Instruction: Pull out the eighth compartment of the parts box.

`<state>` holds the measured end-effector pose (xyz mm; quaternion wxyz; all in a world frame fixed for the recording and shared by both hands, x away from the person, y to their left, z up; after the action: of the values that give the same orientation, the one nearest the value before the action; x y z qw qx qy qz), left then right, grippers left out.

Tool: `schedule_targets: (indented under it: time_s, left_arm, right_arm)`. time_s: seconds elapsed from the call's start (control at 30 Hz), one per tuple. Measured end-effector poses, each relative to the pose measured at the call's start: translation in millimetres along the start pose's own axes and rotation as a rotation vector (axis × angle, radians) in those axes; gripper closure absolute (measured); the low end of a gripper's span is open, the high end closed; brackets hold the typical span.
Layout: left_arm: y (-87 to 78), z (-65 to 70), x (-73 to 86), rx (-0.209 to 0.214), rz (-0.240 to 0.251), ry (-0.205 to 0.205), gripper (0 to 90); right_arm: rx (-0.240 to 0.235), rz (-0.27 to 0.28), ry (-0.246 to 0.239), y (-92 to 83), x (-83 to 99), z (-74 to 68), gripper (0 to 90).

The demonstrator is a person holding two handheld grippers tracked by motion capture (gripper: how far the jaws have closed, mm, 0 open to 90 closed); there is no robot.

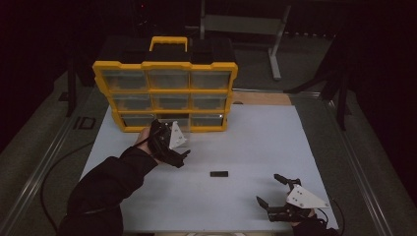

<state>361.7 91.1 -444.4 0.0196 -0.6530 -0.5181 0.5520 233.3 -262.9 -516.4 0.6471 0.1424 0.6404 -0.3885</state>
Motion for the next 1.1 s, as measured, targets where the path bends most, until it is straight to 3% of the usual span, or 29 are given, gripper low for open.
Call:
schedule_targets:
  time_s: [0.17, 0.37, 0.6, 0.73, 0.87, 1.1]
  left_arm:
    - [-10.9, -2.9, 2.8, 0.045, 0.059, -0.06, 0.0]
    - [-22.6, -3.8, 8.8, 0.049, 0.111, -0.104, 0.0]
    - [-26.7, 3.0, 21.8, 0.061, 0.141, -0.128, 0.0]
    - [-27.1, 6.1, 29.2, 0.04, 0.166, -0.122, 0.0]
    - [-28.0, 16.0, 43.0, 0.07, 0.185, -0.15, 0.0]
    - [-27.7, 28.5, 51.2, 0.095, 0.191, -0.168, 0.0]
  right_arm:
    - [-0.001, 0.0, 0.0, 0.0, -0.1, -0.1, 7.4]
    - [-0.003, -0.002, -0.002, 0.2, 0.1, -0.4, 7.4]
    - [-0.002, -0.001, -0.002, 0.2, -0.1, -0.3, 7.4]
    - [-0.002, -0.002, -0.002, 0.3, -0.1, -0.5, 7.4]
    - [-0.003, -0.003, -0.001, 0.3, 0.0, -0.5, 7.4]
    - [0.0, -0.004, -0.001, 0.2, -0.1, -0.5, 7.4]
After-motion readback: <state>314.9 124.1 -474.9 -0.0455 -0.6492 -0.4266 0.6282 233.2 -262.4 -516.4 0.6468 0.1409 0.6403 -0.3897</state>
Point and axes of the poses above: each handheld gripper's, and its own axes: y roughly forward along the jaws, x roughly out of its underside, z roughly to its right, the point moved 4 cm from there along y, roughly forward along the jaws, and after that the axes turned 2 degrees about z, right-handed, at the moved point
